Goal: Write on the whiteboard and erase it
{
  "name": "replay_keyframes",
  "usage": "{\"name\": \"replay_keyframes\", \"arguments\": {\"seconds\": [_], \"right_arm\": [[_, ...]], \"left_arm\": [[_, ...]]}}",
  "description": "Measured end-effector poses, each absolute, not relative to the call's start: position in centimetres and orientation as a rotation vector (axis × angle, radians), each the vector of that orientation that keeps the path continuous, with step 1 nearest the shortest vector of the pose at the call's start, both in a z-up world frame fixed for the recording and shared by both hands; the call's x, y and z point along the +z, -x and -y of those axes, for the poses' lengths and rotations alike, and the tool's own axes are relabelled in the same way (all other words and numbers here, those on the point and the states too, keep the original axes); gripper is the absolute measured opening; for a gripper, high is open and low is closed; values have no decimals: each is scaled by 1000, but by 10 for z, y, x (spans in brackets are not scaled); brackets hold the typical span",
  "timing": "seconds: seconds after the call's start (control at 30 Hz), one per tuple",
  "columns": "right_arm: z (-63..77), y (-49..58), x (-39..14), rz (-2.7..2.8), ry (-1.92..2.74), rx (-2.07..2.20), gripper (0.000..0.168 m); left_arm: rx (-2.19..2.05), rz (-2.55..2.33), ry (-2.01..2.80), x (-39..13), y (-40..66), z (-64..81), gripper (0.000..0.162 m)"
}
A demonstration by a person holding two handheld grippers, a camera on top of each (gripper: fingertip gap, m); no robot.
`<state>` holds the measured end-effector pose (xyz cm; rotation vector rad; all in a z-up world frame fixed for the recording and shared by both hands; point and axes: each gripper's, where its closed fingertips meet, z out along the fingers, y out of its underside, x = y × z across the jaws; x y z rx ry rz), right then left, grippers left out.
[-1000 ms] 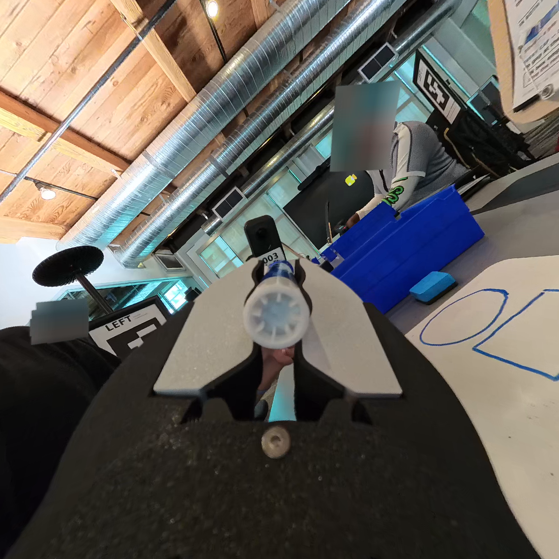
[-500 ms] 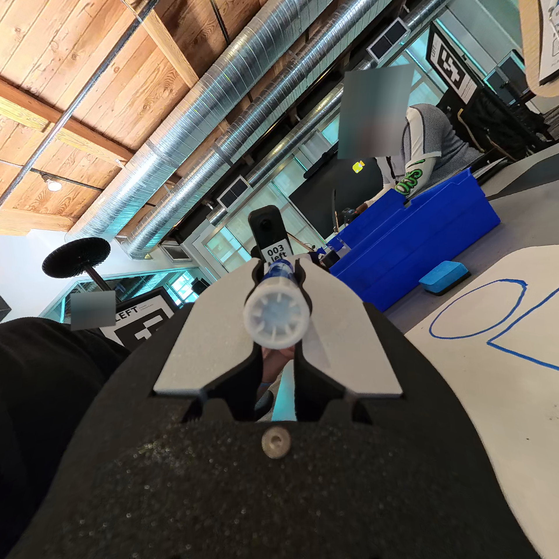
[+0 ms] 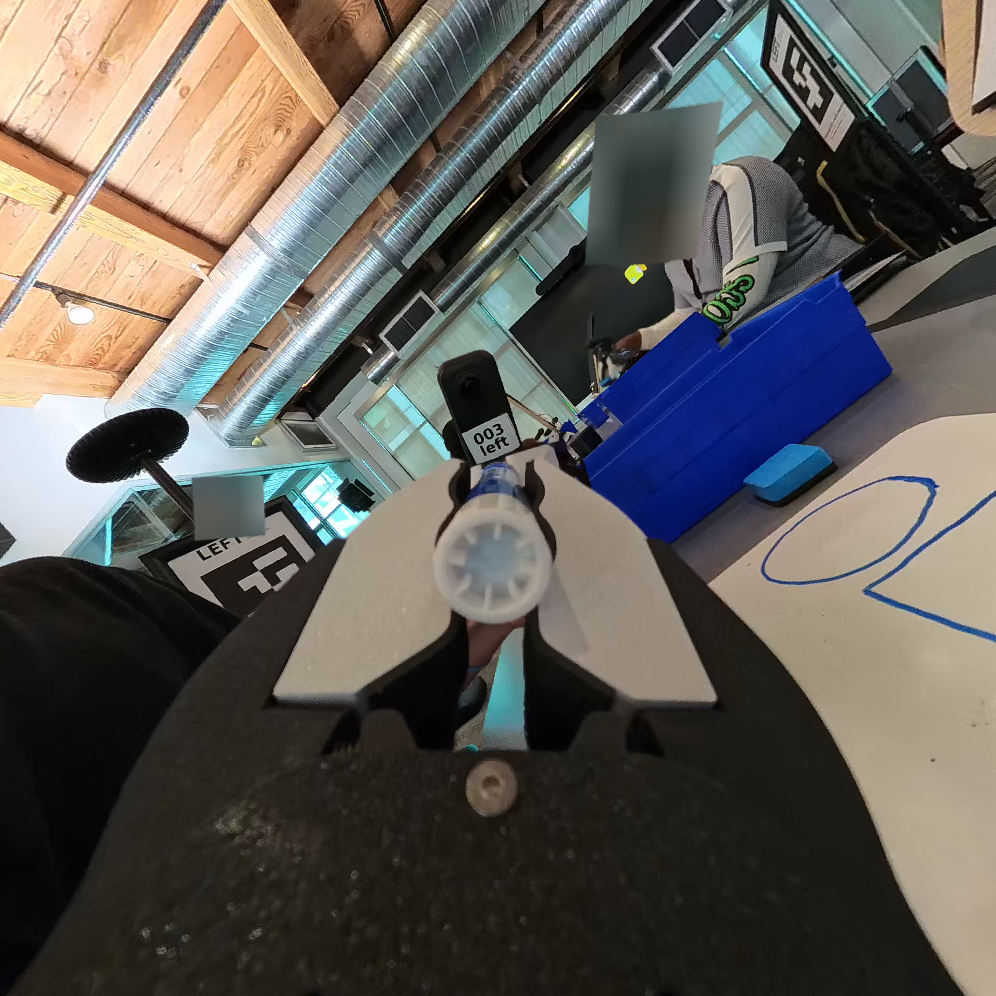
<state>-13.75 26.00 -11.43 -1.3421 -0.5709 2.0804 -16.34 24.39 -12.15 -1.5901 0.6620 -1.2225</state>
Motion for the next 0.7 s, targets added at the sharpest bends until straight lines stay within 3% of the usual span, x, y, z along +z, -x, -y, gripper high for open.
{"name": "replay_keyframes", "arguments": {"seconds": [0.7], "right_arm": [[-247,147,-129,698,1390,2094,21]], "left_arm": [[-1355,-729,1624,-134,173,-236,7]]}}
